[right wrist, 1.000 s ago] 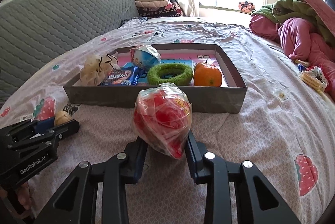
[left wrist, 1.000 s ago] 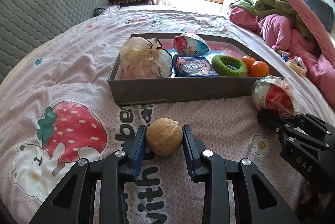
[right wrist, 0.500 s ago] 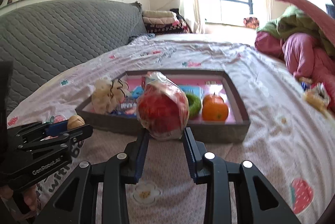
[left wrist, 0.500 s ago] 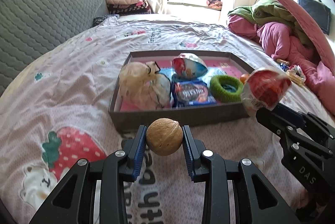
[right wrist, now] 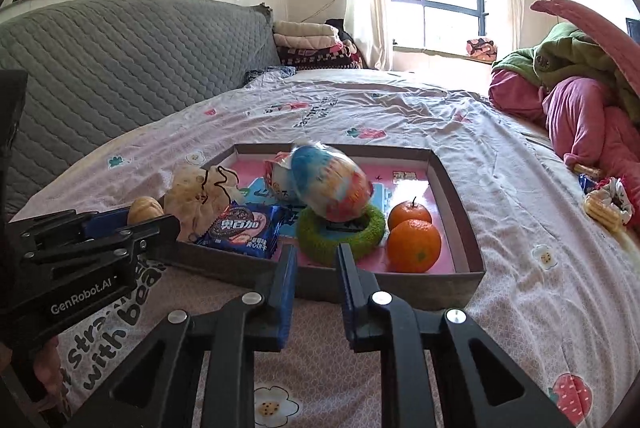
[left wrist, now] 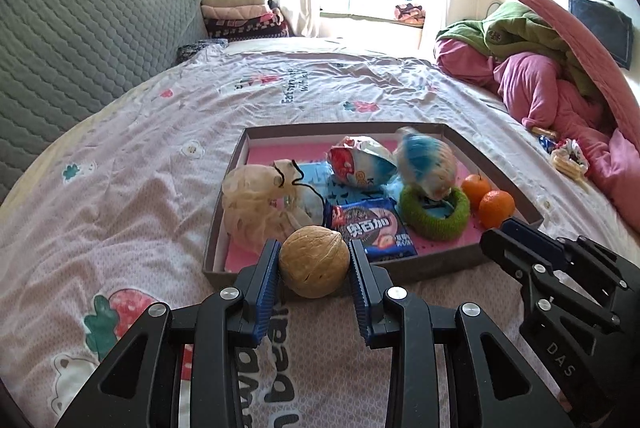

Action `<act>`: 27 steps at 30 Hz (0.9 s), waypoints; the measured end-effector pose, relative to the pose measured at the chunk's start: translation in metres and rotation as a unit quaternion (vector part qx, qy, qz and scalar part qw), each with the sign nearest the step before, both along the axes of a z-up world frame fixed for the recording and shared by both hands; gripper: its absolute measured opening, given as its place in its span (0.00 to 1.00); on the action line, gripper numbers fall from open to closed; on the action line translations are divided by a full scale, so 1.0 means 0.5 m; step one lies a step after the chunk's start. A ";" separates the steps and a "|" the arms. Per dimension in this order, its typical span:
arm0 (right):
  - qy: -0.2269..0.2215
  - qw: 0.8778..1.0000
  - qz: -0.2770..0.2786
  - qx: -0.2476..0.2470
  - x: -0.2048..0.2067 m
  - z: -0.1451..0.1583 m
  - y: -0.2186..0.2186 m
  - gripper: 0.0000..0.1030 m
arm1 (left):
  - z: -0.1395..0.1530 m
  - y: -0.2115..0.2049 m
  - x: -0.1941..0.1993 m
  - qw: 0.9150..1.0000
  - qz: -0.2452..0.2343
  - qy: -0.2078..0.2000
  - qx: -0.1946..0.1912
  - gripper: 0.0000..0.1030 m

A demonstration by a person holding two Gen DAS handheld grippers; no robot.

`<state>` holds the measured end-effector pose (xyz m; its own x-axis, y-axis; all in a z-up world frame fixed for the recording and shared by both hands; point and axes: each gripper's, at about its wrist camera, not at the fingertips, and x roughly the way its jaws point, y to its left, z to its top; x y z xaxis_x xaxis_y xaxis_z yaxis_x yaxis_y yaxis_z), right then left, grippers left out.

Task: Organize objects
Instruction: 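Carry the candy egg with the right tool while the left tool carries the walnut over the tray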

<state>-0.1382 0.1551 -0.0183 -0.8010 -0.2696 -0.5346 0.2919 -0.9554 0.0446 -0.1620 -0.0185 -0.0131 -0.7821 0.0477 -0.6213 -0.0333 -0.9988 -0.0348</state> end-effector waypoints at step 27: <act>0.010 1.000 0.013 -0.005 -0.048 0.026 -0.005 0.20 | 0.007 0.017 -0.069 1.000 -0.003 0.000 -0.012 0.33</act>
<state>-0.1623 0.1528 -0.0052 -0.8034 -0.2963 -0.5164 0.3183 -0.9468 0.0478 -0.1965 -0.0098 -0.0094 -0.7824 0.0370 -0.6217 -0.0387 -0.9992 -0.0108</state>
